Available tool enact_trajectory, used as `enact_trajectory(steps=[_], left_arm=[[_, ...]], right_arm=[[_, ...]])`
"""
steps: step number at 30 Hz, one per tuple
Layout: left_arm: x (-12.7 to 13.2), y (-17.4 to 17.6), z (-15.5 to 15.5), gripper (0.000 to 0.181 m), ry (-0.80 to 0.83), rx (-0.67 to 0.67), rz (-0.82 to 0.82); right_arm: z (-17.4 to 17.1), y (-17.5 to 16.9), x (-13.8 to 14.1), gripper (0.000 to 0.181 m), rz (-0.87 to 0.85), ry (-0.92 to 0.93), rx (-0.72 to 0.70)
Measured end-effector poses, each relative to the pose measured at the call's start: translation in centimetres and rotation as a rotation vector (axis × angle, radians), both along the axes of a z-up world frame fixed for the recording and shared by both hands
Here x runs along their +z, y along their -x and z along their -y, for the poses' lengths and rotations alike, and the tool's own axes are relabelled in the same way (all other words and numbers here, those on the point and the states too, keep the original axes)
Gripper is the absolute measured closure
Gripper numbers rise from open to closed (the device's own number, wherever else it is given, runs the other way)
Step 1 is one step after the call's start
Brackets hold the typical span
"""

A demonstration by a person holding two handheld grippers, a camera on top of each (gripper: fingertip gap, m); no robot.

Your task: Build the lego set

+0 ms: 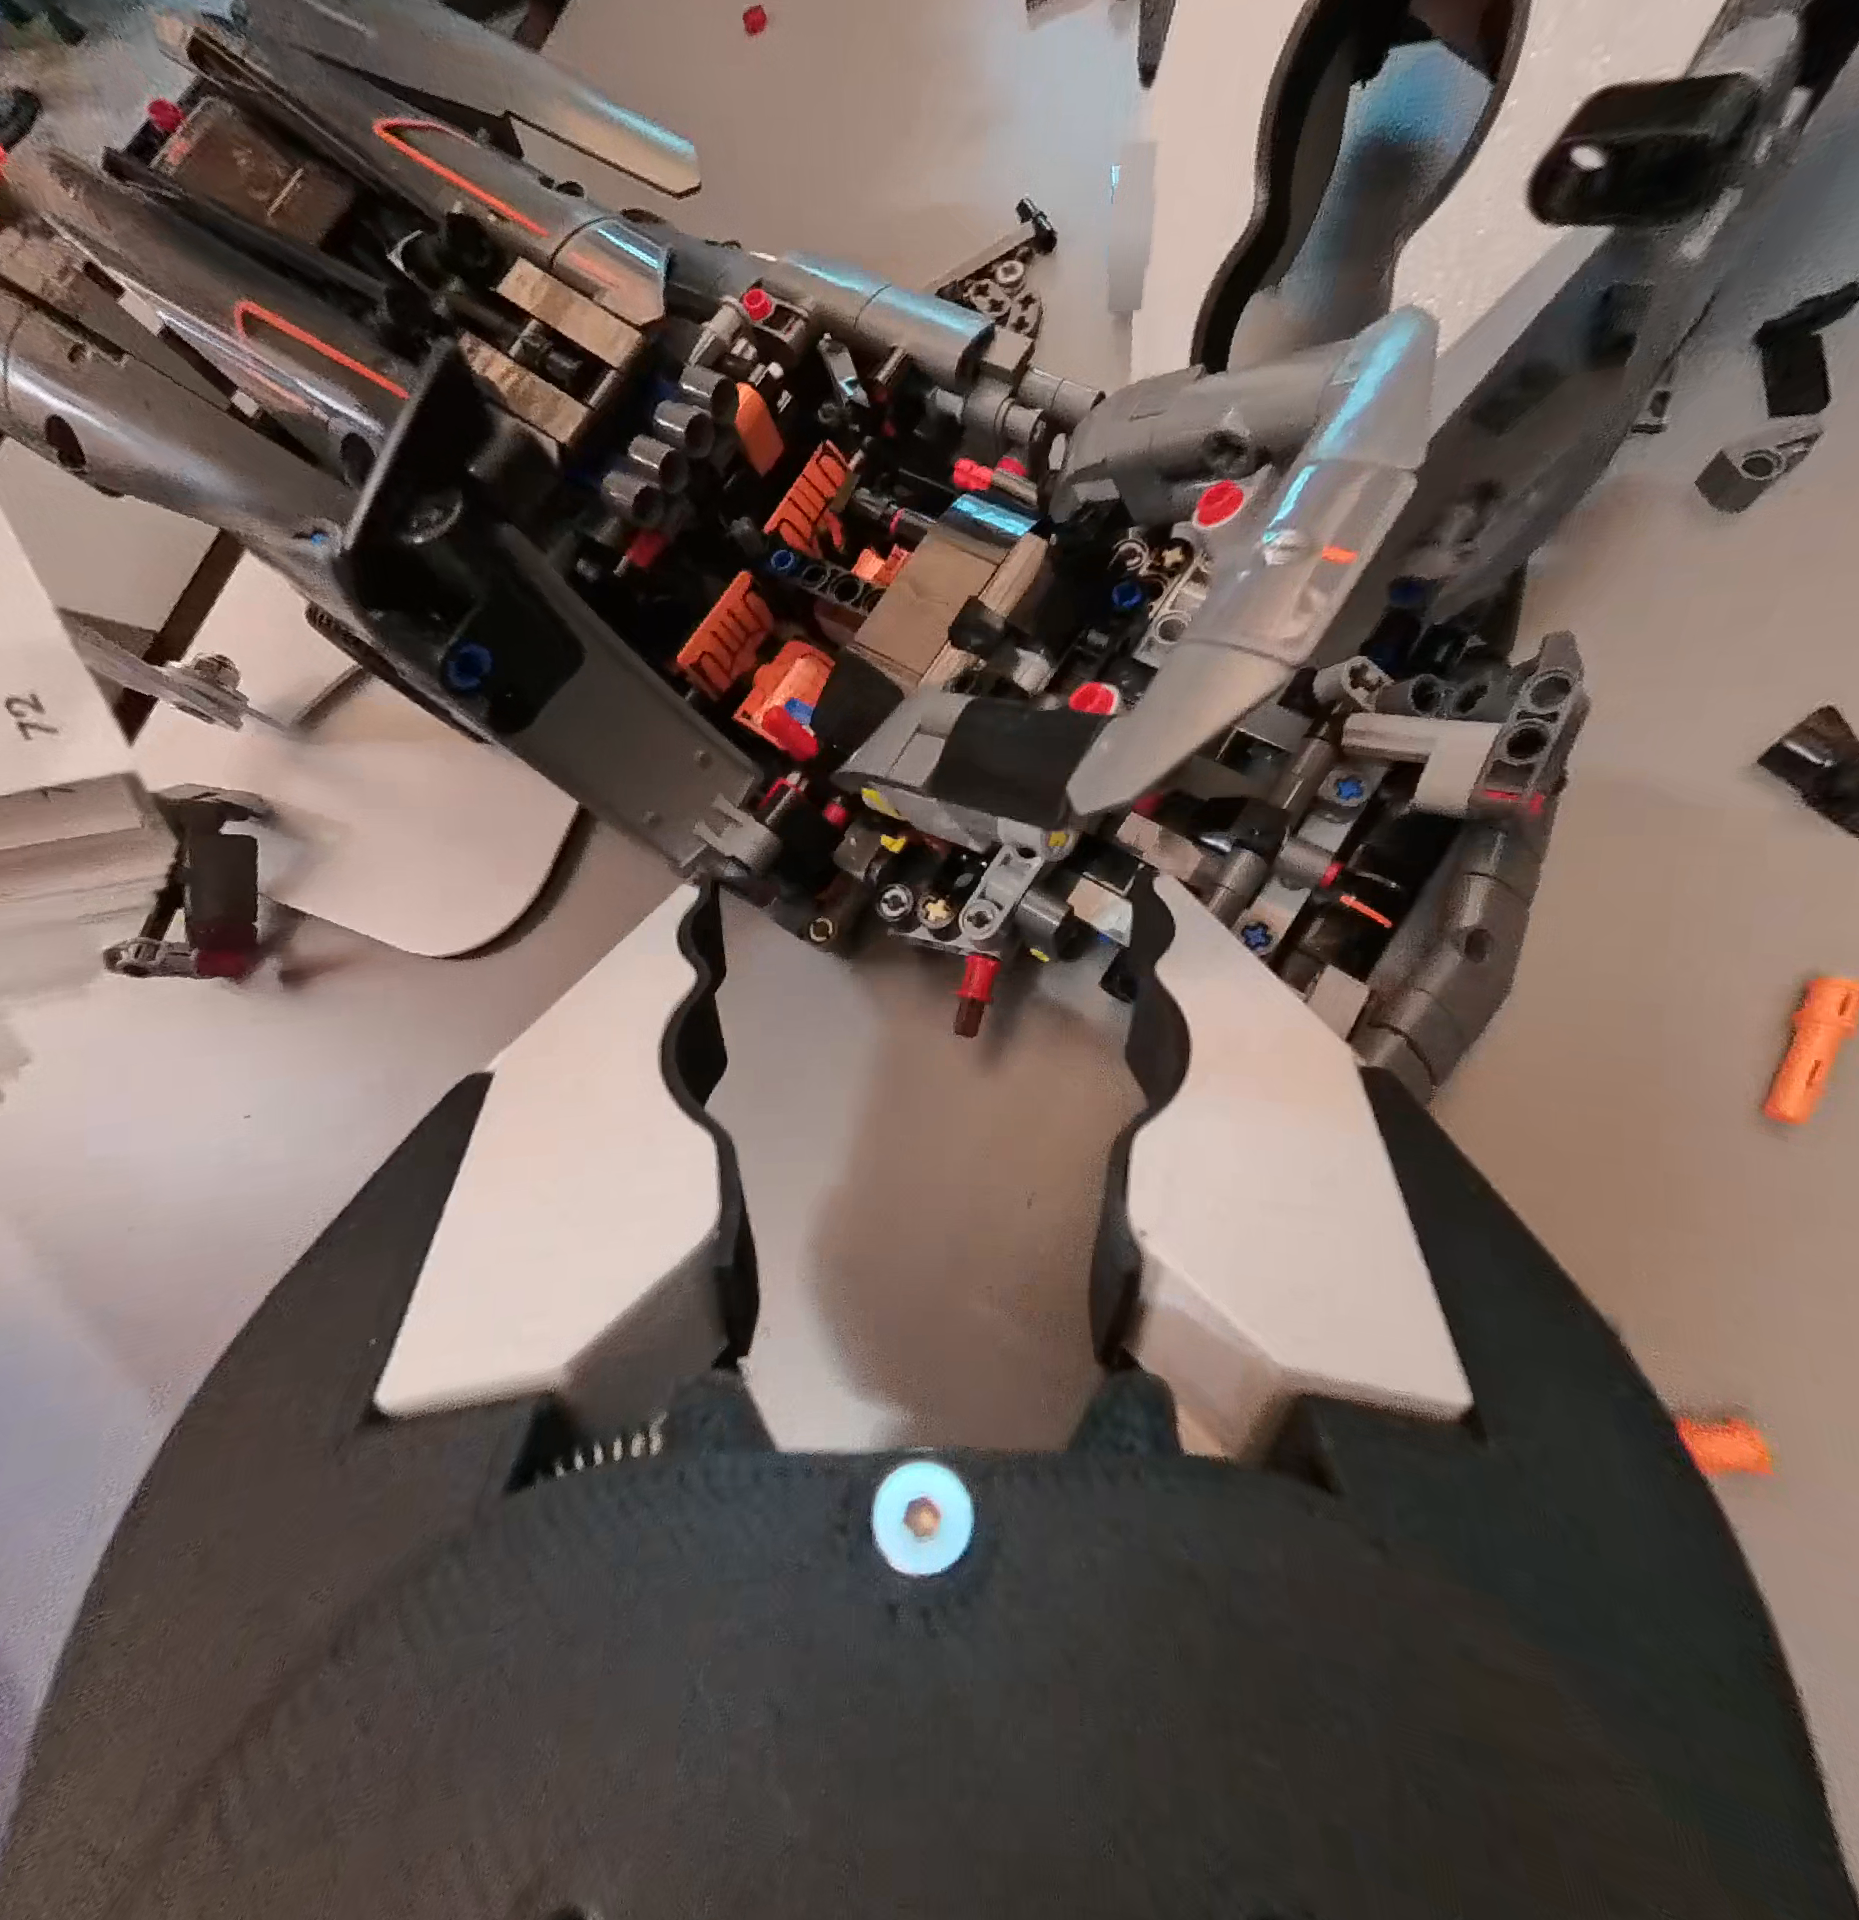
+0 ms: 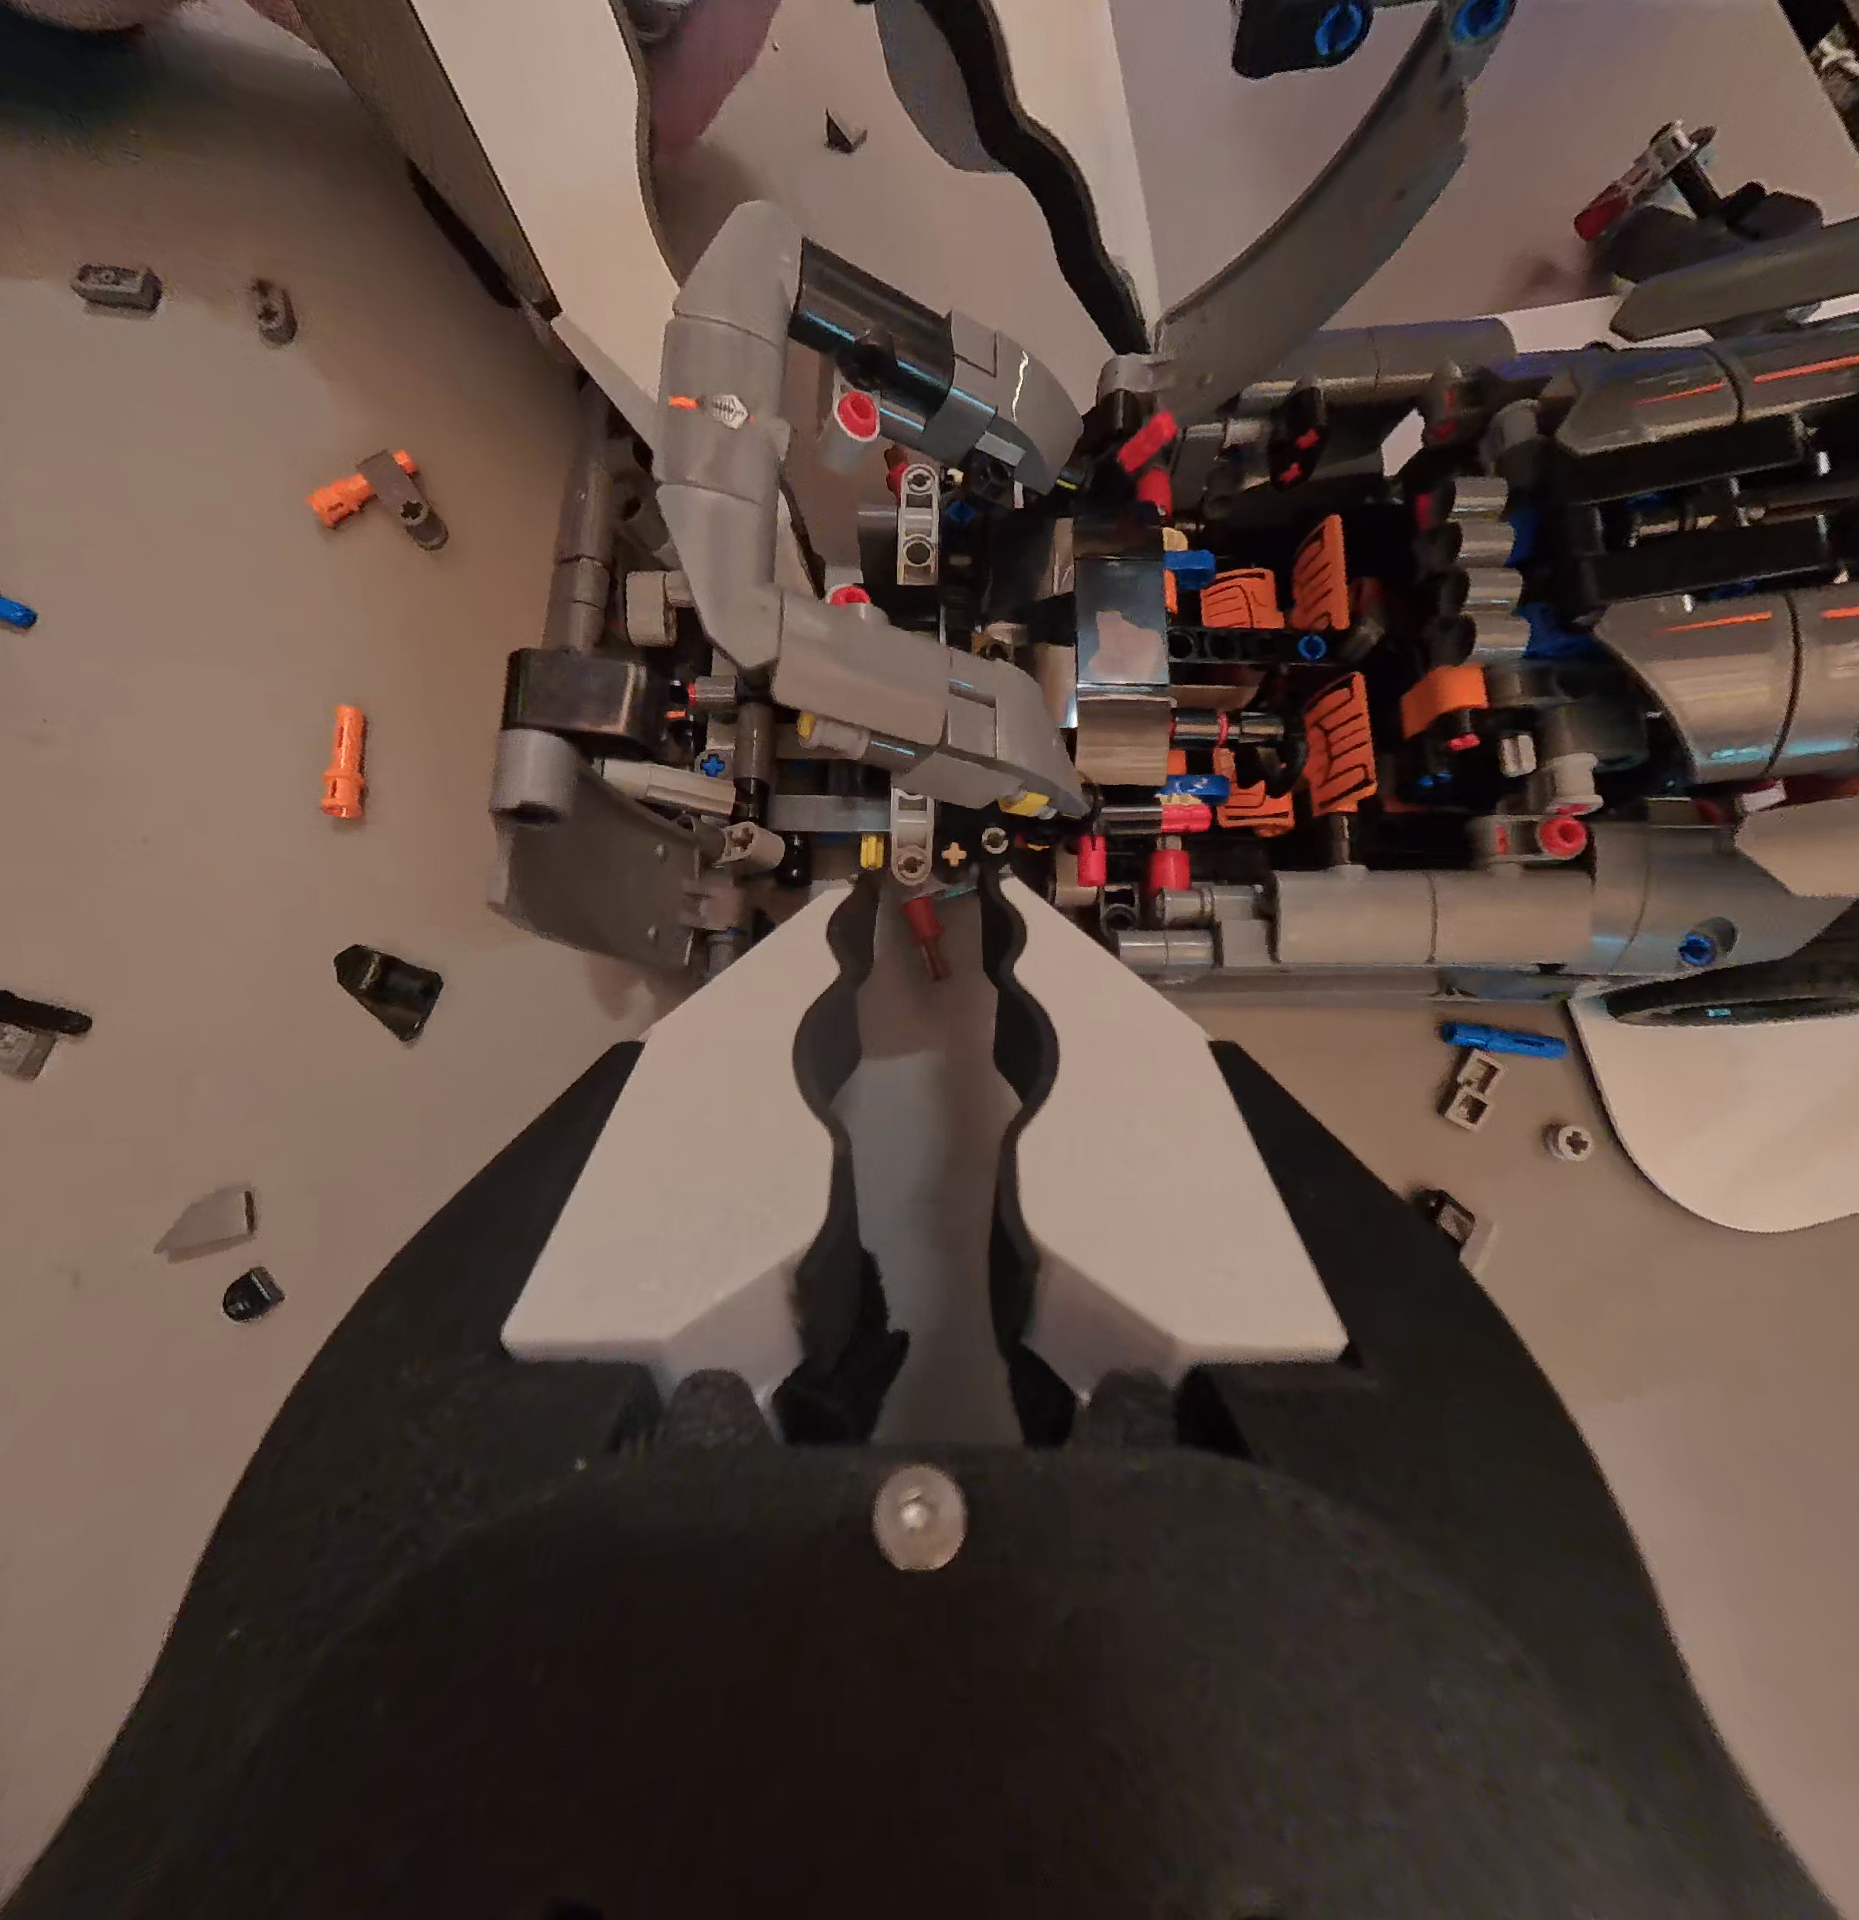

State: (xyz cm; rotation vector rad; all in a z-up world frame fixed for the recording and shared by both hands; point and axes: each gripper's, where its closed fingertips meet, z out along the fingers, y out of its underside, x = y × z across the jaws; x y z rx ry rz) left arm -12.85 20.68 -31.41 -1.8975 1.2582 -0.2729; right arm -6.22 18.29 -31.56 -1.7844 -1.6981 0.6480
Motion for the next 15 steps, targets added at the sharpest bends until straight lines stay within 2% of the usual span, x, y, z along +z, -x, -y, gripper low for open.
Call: enact_trajectory(steps=[3, 11, 15], left_arm=[[-0.1, -0.5, 0.1, 0.103, 0.033, 0.029, 0.030], [-0.1, -1.4, -0.7, 0.102, -0.009, 0.105, 0.038], [0.3, -1.3, -0.7, 0.102, -0.068, 0.121, -0.033]], right_arm=[[-0.3, -0.5, 0.0, 0.162, 0.009, -0.018, -0.015], [-1.0, -0.9, 0.1, 0.156, -0.011, -0.052, -0.106], [-2.0, -0.9, 0.4, 0.156, -0.054, -0.055, -0.186]])
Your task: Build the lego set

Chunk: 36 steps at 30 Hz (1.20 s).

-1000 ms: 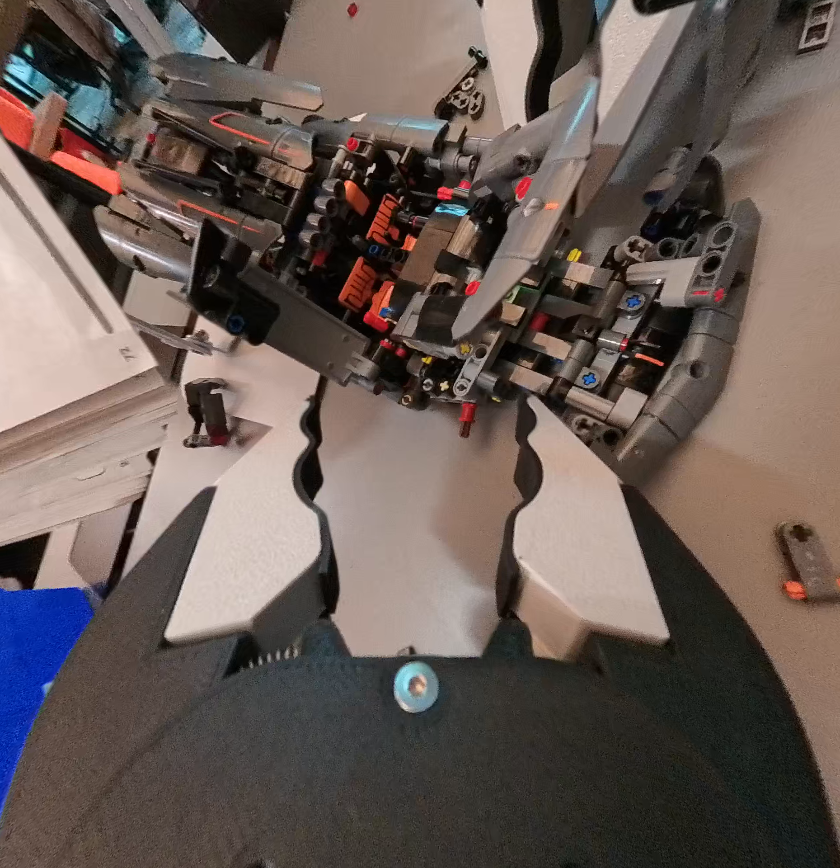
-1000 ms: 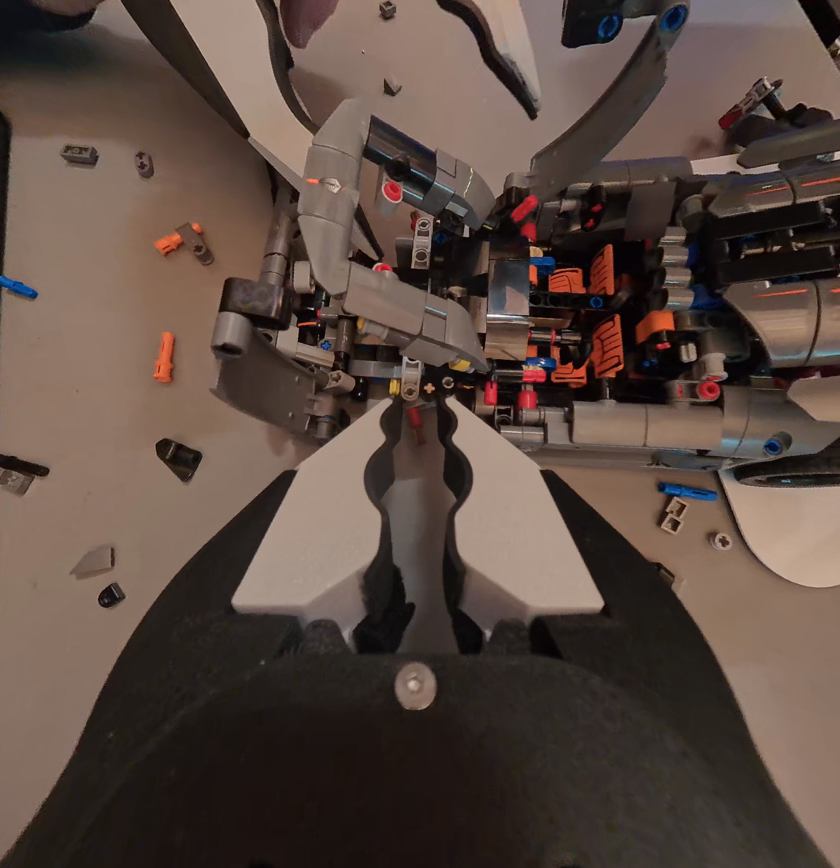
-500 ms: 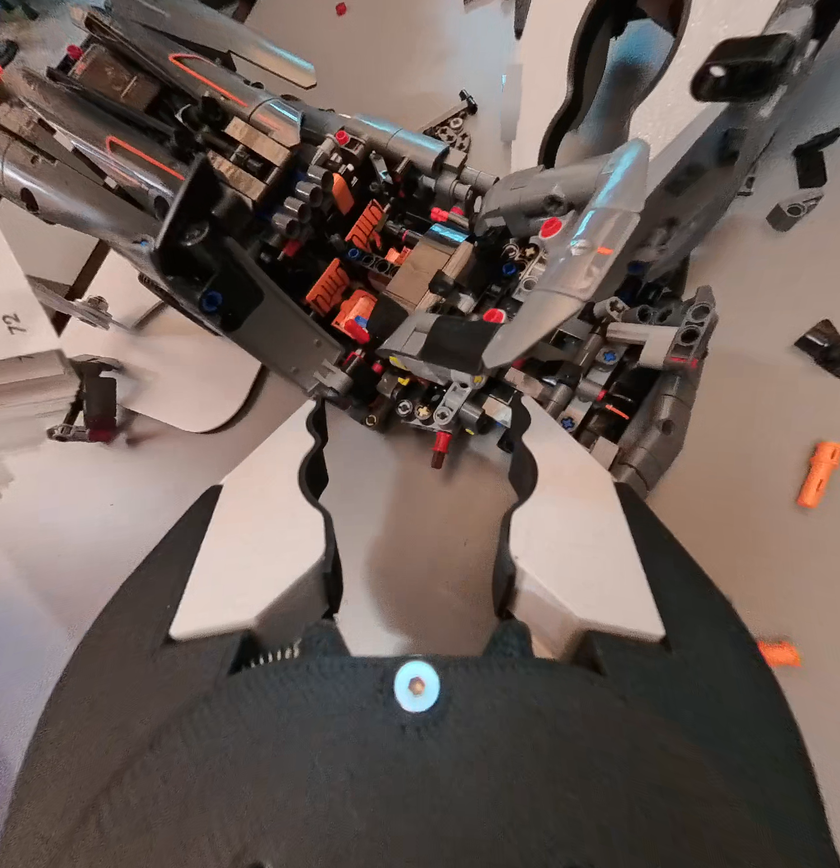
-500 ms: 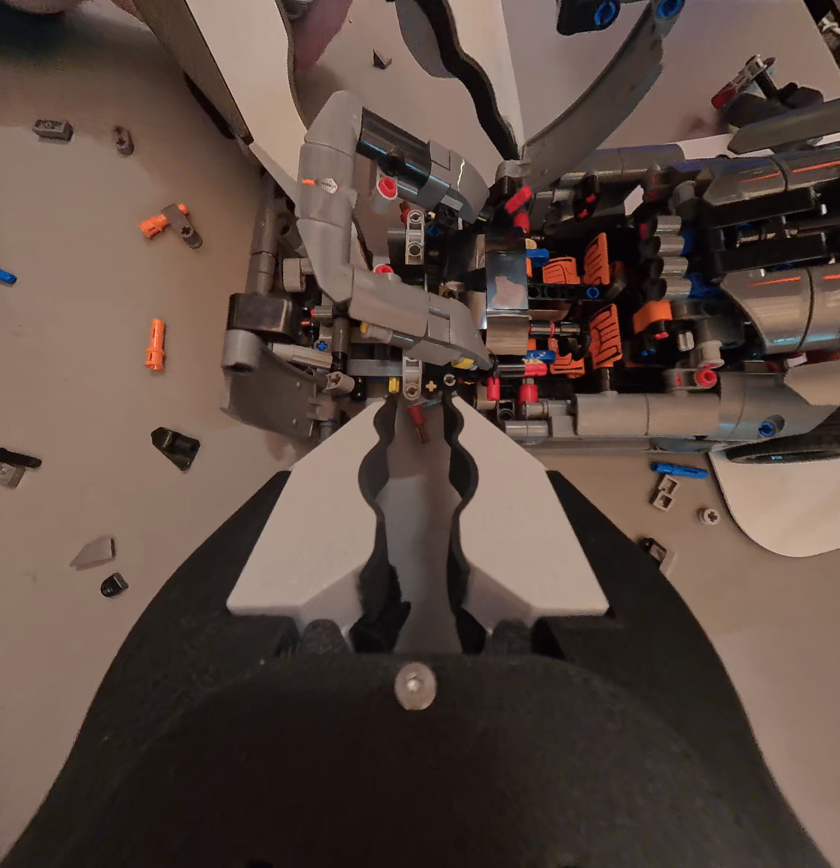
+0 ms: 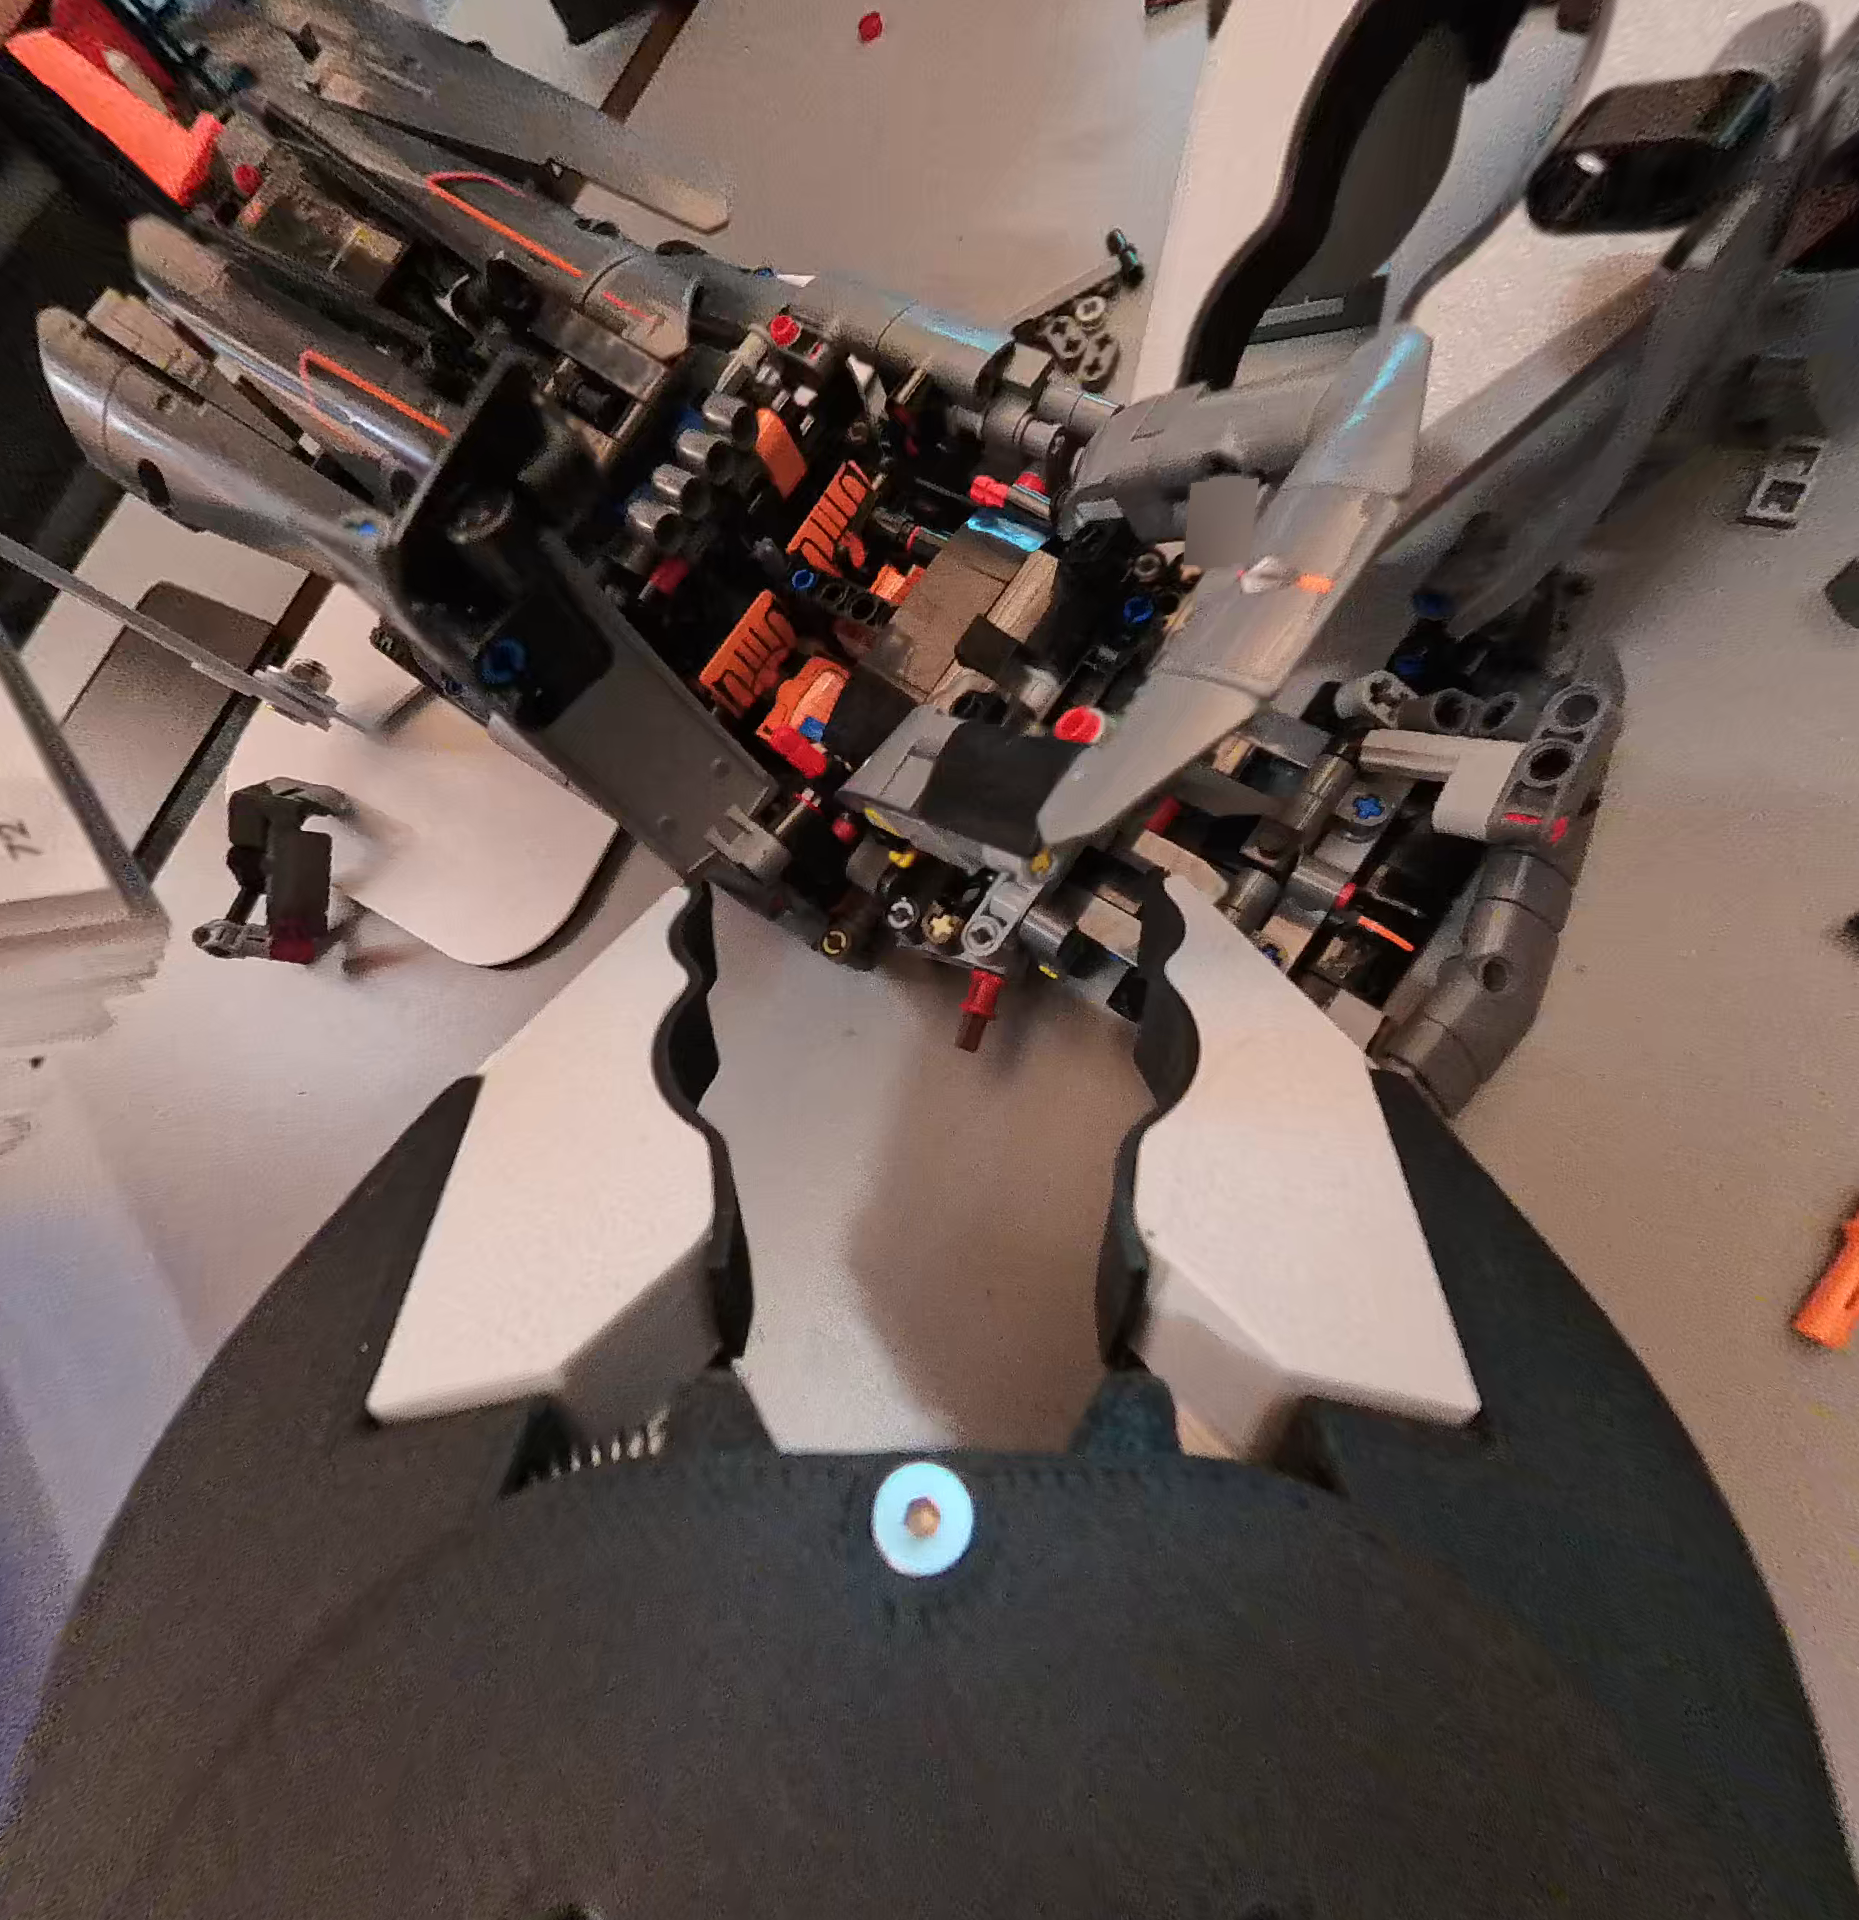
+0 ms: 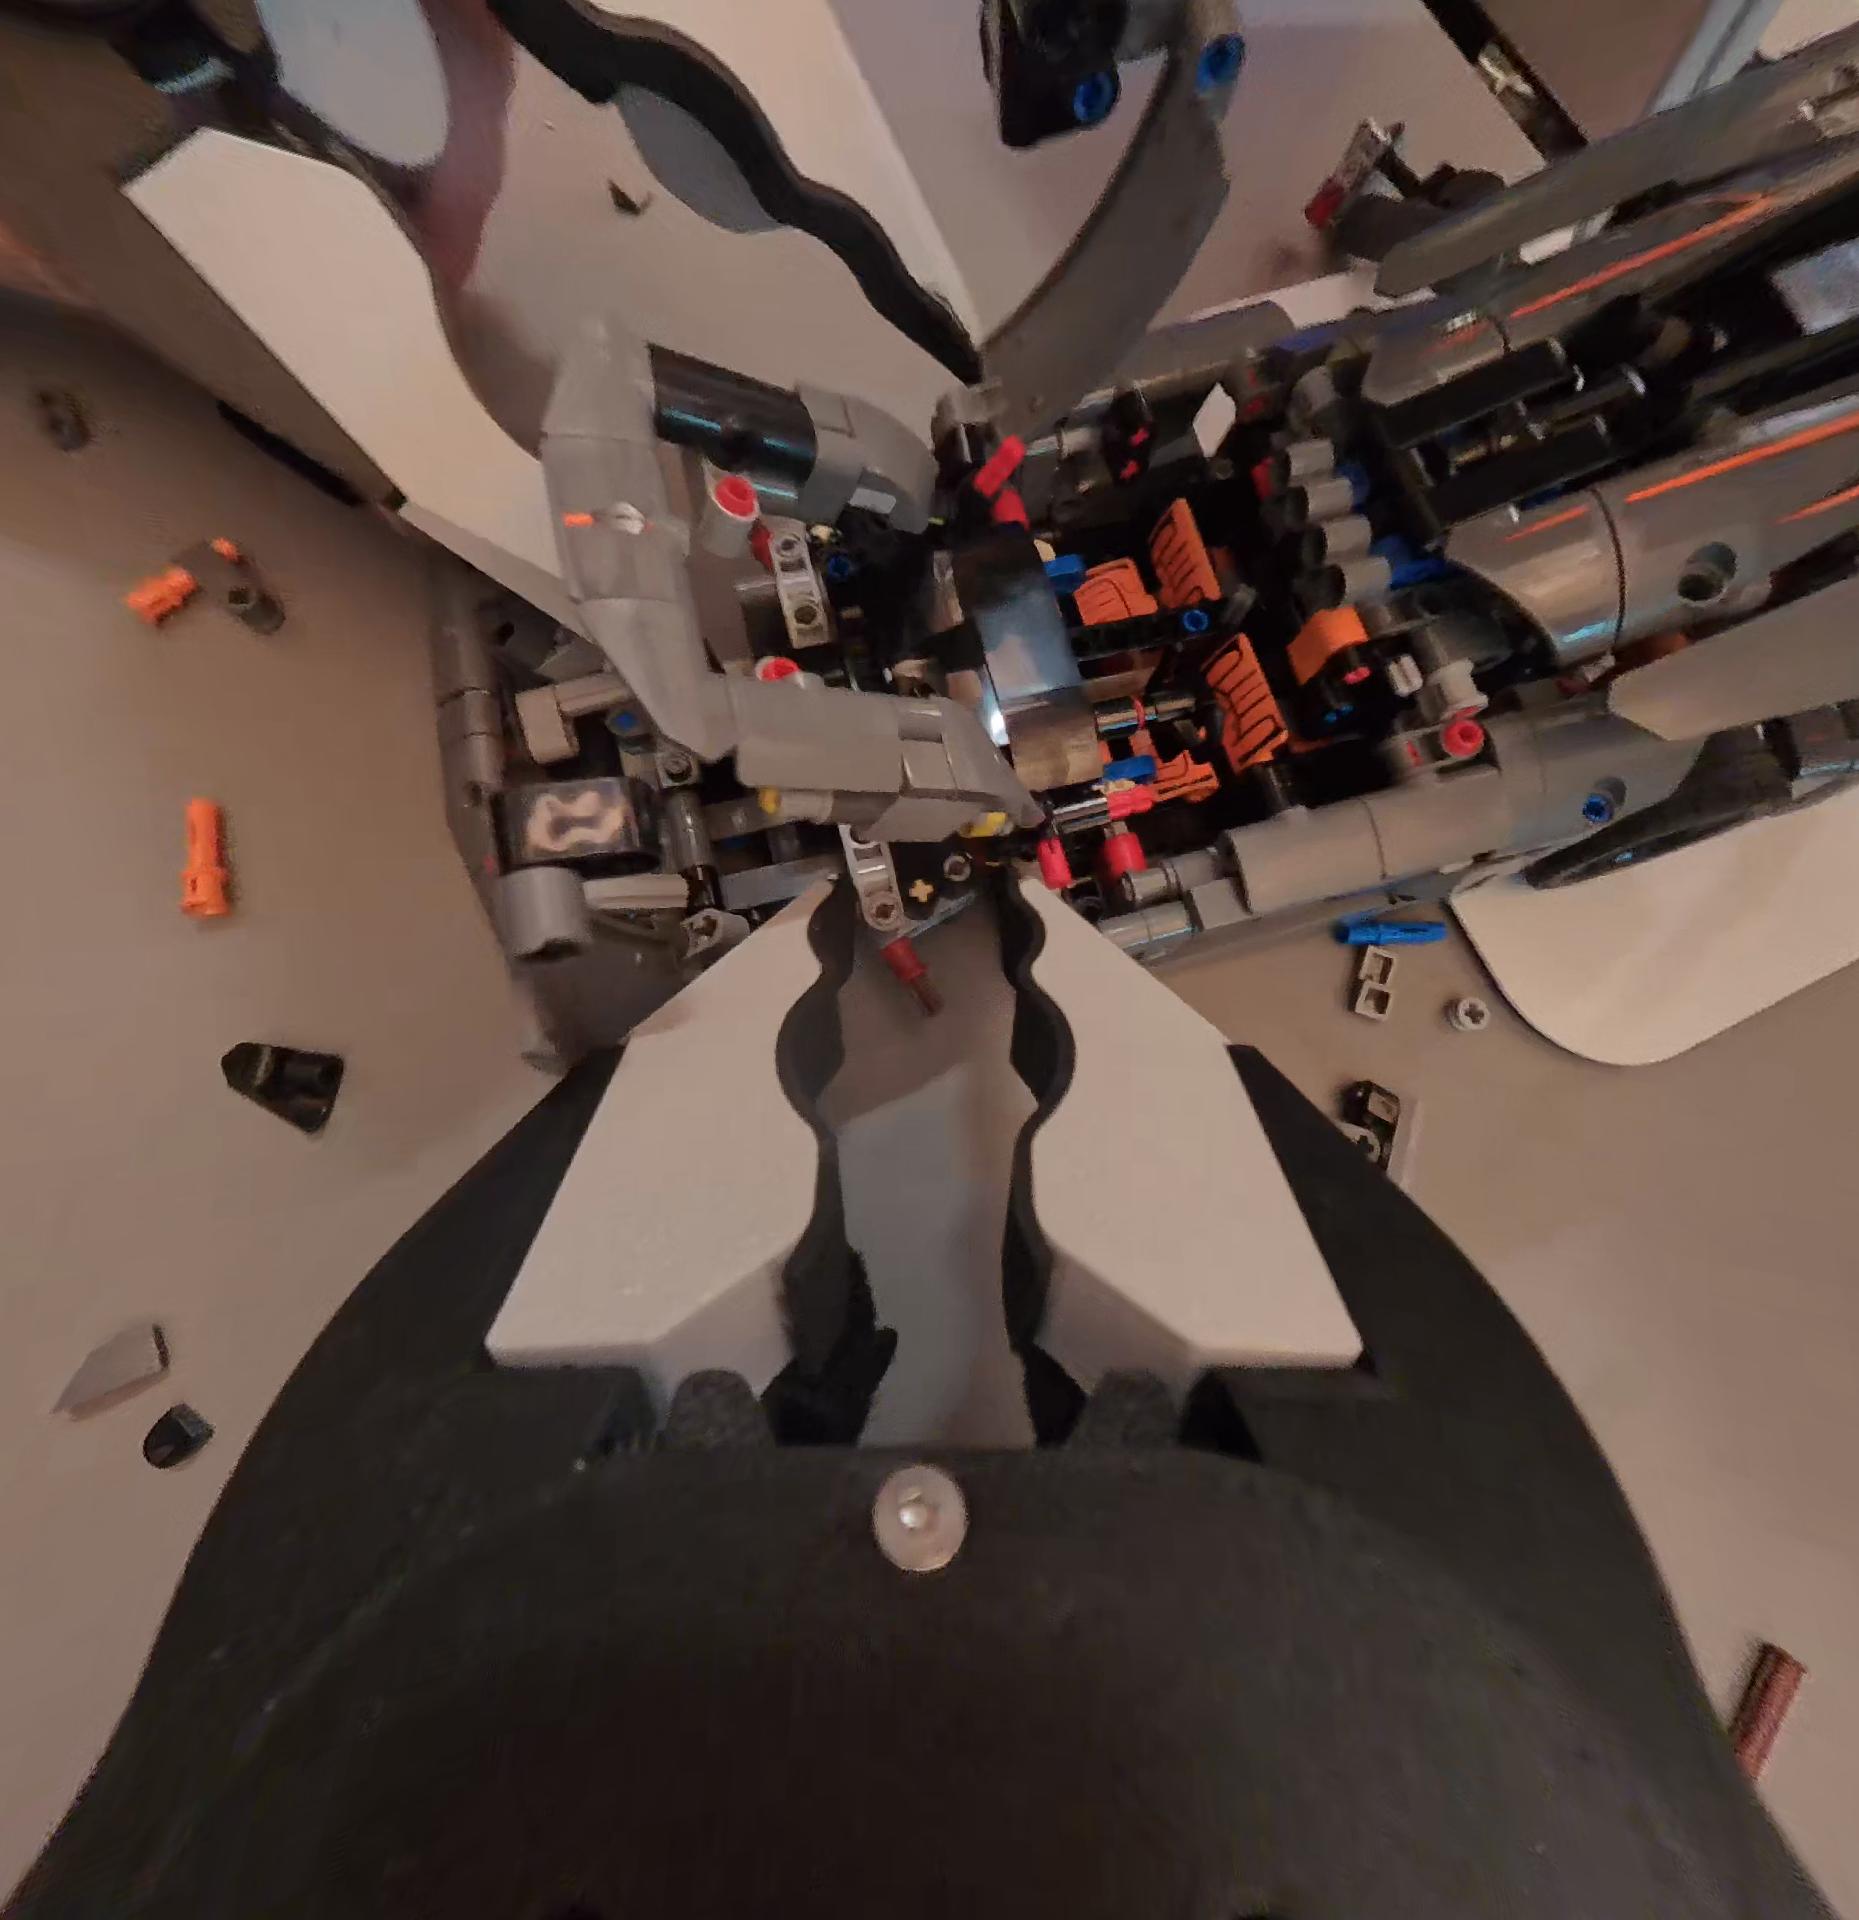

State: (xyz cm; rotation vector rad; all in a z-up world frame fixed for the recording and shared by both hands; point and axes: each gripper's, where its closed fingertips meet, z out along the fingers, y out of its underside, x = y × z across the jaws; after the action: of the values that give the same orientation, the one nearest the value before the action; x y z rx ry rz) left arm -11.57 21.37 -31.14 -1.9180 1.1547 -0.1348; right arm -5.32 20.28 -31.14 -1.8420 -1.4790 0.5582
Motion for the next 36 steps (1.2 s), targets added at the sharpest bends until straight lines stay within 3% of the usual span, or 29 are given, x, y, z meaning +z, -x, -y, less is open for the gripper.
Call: enact_trajectory(steps=[7, 20, 36], left_arm=[[0.6, 1.2, -0.2, 0.103, -0.105, 0.008, -0.128], [0.4, 0.3, -0.1, 0.108, -0.097, -0.011, -0.080], [0.2, -0.7, 0.8, 0.134, -0.161, -0.078, -0.174]], right_arm=[[-0.2, -0.3, -0.5, 0.162, 0.038, -0.079, -0.005], [-0.7, -1.5, -0.5, 0.161, 0.029, -0.039, -0.005], [-1.1, -1.6, -0.5, 0.160, 0.065, -0.173, -0.029]])
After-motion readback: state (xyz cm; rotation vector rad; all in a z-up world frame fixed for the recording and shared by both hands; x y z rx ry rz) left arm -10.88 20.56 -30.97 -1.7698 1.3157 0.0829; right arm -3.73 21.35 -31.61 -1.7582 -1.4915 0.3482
